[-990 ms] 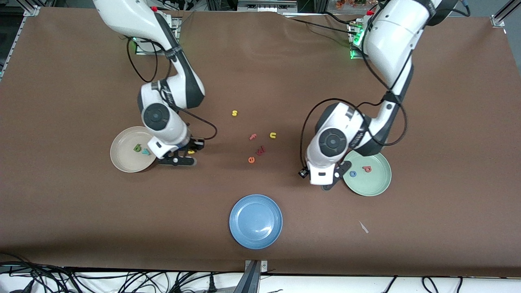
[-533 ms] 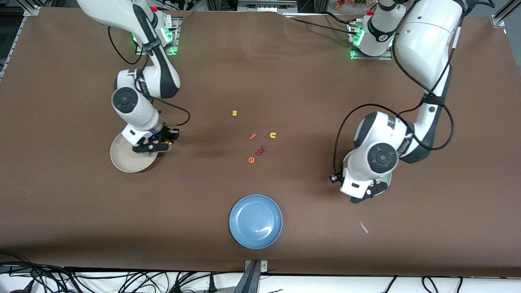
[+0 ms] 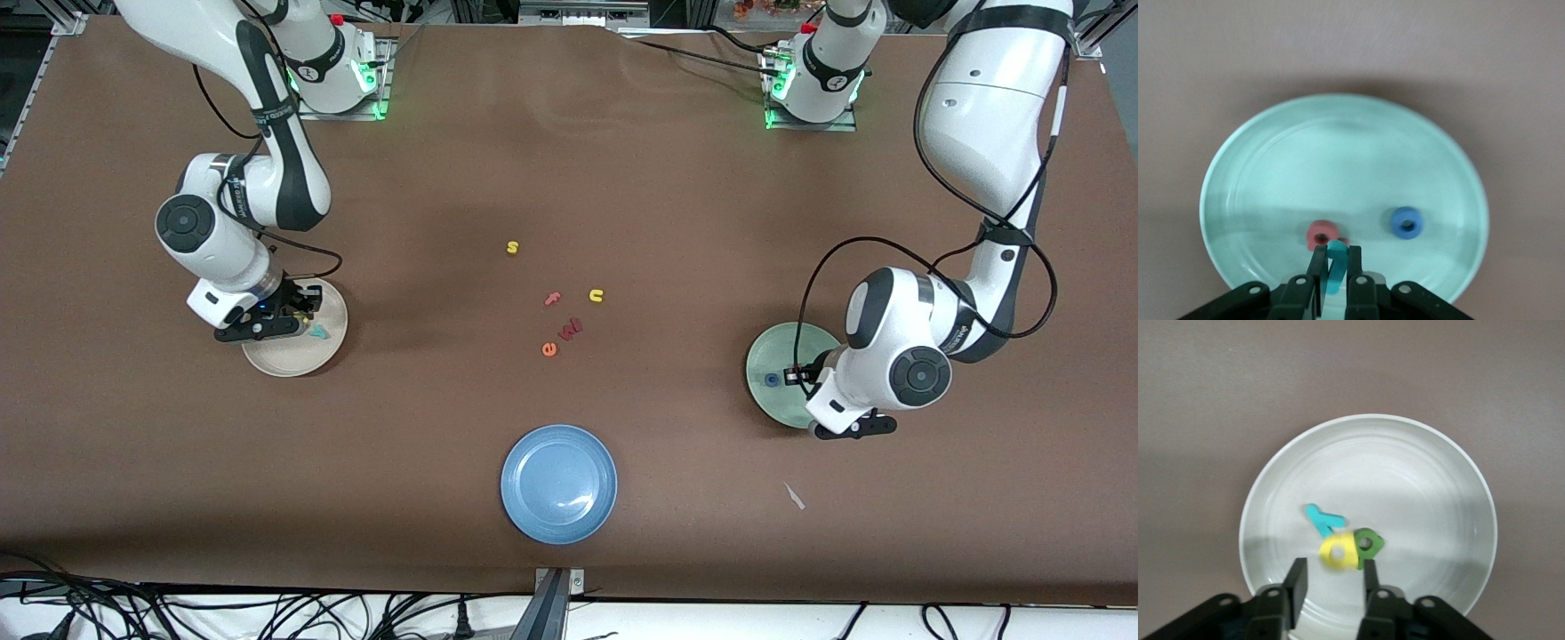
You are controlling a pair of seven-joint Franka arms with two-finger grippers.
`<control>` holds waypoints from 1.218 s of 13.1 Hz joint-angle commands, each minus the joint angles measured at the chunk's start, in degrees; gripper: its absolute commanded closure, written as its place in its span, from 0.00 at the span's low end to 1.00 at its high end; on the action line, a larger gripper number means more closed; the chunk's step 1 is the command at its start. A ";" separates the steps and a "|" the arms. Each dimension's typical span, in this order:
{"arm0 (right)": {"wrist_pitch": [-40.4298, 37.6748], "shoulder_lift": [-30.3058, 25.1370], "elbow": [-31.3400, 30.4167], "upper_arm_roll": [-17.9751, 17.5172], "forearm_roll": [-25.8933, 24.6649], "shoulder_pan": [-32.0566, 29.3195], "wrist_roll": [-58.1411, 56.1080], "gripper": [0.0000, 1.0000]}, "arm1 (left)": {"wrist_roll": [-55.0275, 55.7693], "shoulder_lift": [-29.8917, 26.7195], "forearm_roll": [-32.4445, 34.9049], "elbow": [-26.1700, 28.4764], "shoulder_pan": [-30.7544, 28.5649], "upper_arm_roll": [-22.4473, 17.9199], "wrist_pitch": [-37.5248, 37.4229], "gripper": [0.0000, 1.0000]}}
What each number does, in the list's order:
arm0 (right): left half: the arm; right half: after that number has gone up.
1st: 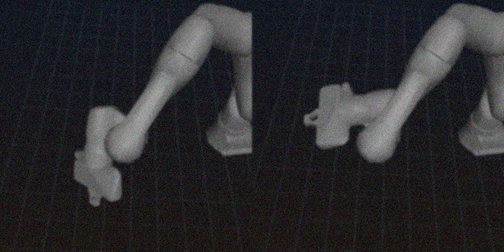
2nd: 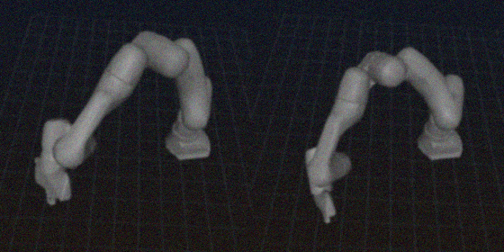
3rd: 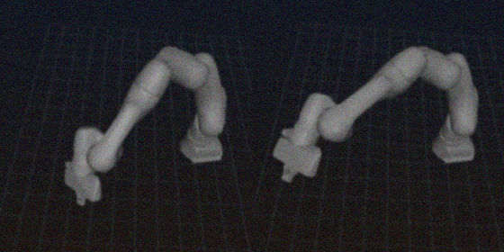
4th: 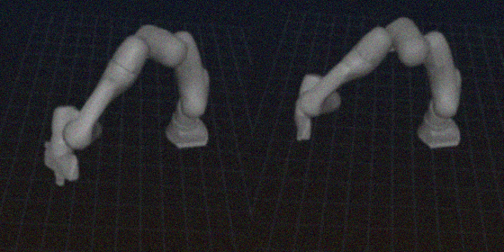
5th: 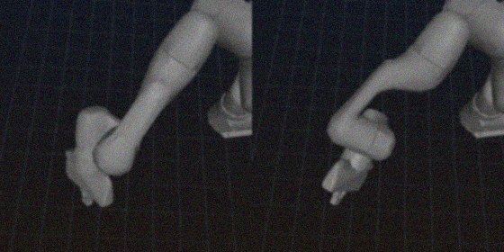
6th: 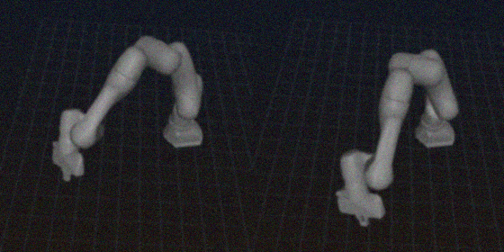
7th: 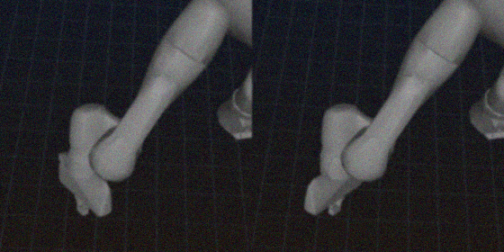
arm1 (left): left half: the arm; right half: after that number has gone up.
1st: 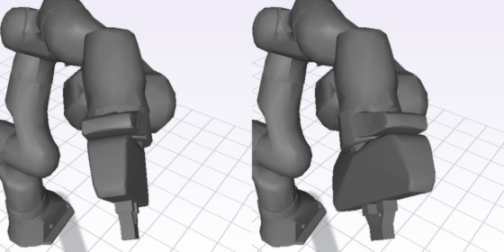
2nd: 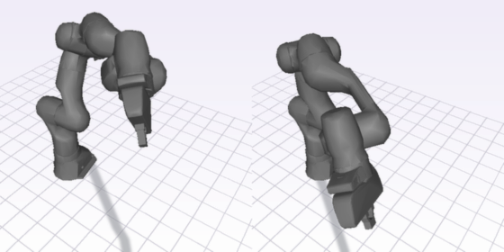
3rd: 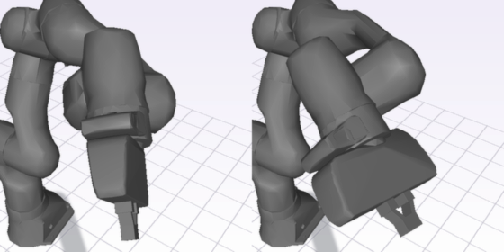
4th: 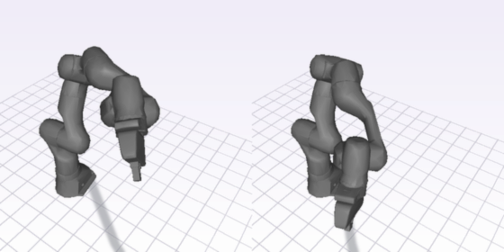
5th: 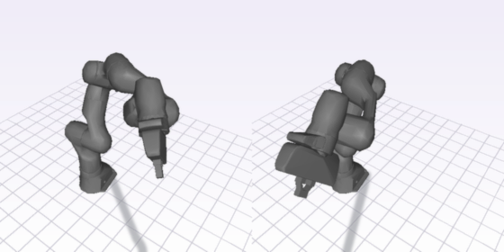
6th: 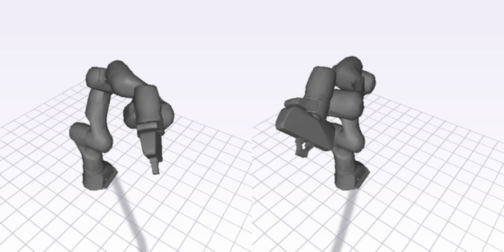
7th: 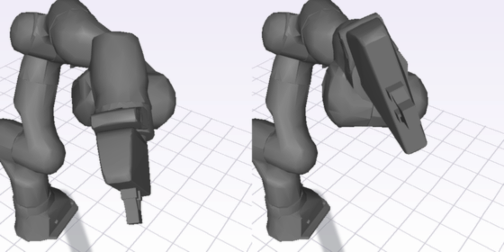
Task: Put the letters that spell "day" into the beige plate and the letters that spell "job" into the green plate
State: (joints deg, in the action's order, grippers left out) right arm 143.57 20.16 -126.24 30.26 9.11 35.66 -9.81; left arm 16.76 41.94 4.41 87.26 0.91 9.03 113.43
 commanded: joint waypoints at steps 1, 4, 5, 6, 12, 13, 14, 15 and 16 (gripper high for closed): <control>-3.01 -0.03 1.60 -0.38 1.09 -0.06 -0.91 0.00 | -0.94 -1.78 1.04 3.52 0.15 1.34 0.39 0.98; -14.86 0.49 8.71 -0.56 1.09 0.20 4.96 0.00 | -0.94 -1.87 1.04 3.10 0.24 1.96 0.57 0.04; -18.47 0.58 10.91 -0.64 1.09 0.29 6.55 0.00 | -1.03 -2.30 1.04 3.01 0.24 1.96 0.48 0.00; -21.29 0.84 12.76 -0.73 1.09 0.46 7.61 0.00 | -0.94 -3.09 1.04 3.00 0.50 1.96 0.22 0.00; -25.79 0.32 15.67 -2.66 1.09 1.34 13.94 0.00 | -0.86 -11.08 0.95 1.60 0.68 2.05 -3.30 0.00; -27.28 0.32 16.54 -2.67 1.09 1.34 14.47 0.00 | -0.94 -12.57 0.87 1.60 0.68 2.13 -3.47 0.00; -28.86 0.32 17.34 -2.67 1.09 1.26 14.65 0.00 | -0.94 -13.81 0.87 1.51 0.76 2.57 -4.00 0.00; -30.09 0.23 18.30 -2.67 1.09 1.26 14.82 0.00 | -0.86 -15.38 0.87 1.51 0.42 3.62 -4.53 0.00; -31.41 0.23 19.53 -2.67 1.09 1.34 15.35 0.00 | -0.86 -16.79 0.78 1.42 0.24 4.06 -4.97 0.00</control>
State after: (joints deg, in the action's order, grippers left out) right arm 115.56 20.24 -109.64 27.53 9.20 37.00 4.53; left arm 16.51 28.42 4.41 87.93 1.36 12.12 109.95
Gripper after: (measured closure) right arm 0.000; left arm 0.000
